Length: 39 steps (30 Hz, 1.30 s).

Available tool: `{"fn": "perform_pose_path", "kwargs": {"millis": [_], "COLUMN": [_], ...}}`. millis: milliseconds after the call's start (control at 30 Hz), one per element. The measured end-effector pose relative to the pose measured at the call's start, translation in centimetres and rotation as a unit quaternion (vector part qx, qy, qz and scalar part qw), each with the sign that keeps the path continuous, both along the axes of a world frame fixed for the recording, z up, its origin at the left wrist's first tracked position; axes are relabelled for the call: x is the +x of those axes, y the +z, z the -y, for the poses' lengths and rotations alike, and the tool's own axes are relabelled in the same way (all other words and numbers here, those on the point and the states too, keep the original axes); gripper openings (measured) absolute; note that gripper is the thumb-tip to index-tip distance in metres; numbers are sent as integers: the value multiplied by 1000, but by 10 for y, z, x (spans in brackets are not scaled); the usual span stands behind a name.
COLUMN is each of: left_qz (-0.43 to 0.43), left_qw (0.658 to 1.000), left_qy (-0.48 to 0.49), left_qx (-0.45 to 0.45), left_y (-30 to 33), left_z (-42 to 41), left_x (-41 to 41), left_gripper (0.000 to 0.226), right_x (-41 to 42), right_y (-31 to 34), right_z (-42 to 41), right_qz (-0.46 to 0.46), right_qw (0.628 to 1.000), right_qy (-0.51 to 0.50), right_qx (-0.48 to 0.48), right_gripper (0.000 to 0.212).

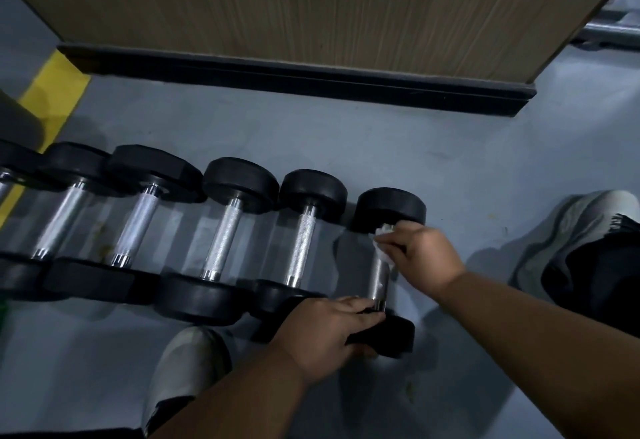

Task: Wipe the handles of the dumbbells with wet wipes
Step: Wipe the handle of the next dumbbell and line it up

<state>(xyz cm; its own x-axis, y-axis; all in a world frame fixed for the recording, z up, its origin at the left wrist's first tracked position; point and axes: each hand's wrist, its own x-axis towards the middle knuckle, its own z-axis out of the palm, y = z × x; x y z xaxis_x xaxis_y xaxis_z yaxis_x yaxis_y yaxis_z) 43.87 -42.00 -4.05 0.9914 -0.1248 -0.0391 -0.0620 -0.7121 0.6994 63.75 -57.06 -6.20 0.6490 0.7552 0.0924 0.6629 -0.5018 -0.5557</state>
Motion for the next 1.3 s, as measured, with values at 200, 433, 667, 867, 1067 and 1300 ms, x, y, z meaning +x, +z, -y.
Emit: {"fn": "perform_pose_path", "kwargs": {"millis": [200,433,667,867,1067,1300], "left_qz": [-39,-136,-183,-185,-206,-264], "left_qw": [999,989,969,965,958,931], "left_qy": [10,-53,-101,-114,-121,-122], "left_qx": [-19,31,130,144,159,221], "left_y": [2,9,34,37,44,48], "left_z": [-2,-4,-4,-22,-15,8], "left_x": [0,16,24,20,30,47], "left_gripper": [50,61,51,60,57,47], "right_x": [-28,-5,-15,-53,-59,-59], "right_y": [18,18,39,28,31,48], "right_z": [18,-15,-21,-4,9,-16], "right_qz": [-14,-36,-113,-130,-185,-216], "right_qw": [977,988,958,967,956,921], "right_qy": [202,-24,-56,6,-9,-94], "right_qx": [-62,-148,-259,-217,-229,-310], "right_gripper": [21,18,22,21,23,23]}}
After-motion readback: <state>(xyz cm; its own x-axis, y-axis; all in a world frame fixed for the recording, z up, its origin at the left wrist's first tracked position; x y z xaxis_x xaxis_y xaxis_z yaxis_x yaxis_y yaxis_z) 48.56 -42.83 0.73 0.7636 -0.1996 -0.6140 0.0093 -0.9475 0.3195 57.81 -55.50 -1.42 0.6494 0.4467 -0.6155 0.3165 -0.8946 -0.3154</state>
